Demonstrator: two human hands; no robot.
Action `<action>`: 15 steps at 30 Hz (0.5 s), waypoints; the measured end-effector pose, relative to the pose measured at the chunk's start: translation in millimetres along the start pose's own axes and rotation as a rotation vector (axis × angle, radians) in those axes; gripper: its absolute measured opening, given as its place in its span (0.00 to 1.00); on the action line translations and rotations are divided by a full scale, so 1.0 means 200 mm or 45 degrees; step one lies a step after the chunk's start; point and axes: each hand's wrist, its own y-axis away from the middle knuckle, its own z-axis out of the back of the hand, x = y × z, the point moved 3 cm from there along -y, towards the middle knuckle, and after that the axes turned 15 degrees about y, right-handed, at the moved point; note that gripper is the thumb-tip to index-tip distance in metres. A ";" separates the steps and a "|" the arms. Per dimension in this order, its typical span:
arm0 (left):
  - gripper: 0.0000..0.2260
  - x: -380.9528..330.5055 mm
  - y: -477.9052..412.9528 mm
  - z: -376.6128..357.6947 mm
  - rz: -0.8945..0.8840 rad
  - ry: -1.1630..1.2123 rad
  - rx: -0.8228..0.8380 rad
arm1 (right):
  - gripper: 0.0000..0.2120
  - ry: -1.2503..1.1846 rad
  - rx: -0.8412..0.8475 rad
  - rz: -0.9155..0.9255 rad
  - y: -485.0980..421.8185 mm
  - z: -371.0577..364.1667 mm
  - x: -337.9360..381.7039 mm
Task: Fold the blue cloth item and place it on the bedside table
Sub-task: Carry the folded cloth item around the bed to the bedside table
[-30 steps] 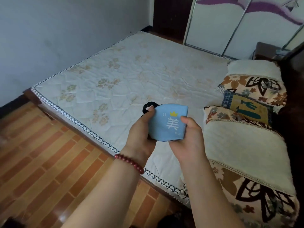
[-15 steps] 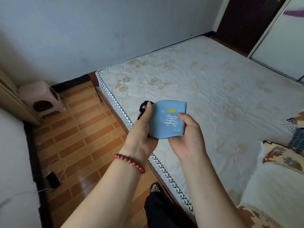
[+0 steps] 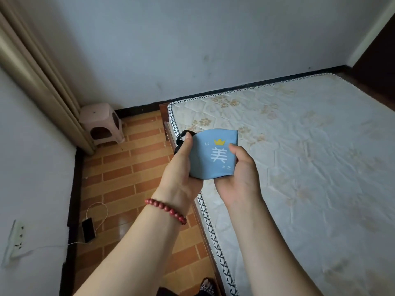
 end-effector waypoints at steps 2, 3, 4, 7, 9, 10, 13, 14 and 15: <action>0.17 -0.06 -0.05 0.00 -0.037 0.016 -0.020 | 0.10 0.011 0.011 -0.011 -0.07 -0.06 -0.01; 0.18 -0.10 -0.08 0.00 -0.057 0.026 -0.035 | 0.11 0.030 0.010 -0.030 -0.11 -0.10 -0.03; 0.19 -0.14 -0.12 0.00 -0.071 0.038 -0.046 | 0.12 0.042 0.013 -0.052 -0.16 -0.14 -0.04; 0.20 -0.29 -0.23 0.01 -0.101 0.084 -0.089 | 0.14 0.090 0.045 -0.096 -0.28 -0.28 -0.09; 0.20 -0.40 -0.33 0.01 -0.121 0.114 -0.112 | 0.14 0.104 0.077 -0.129 -0.39 -0.40 -0.11; 0.20 -0.46 -0.38 0.00 -0.125 0.130 -0.123 | 0.14 0.105 0.092 -0.140 -0.44 -0.46 -0.12; 0.20 -0.63 -0.55 -0.03 -0.127 0.154 -0.118 | 0.12 0.098 0.121 -0.128 -0.62 -0.65 -0.13; 0.20 -0.70 -0.60 -0.05 -0.123 0.151 -0.108 | 0.12 0.091 0.127 -0.124 -0.67 -0.72 -0.13; 0.20 -0.78 -0.66 -0.07 -0.119 0.149 -0.097 | 0.11 0.081 0.136 -0.117 -0.73 -0.80 -0.13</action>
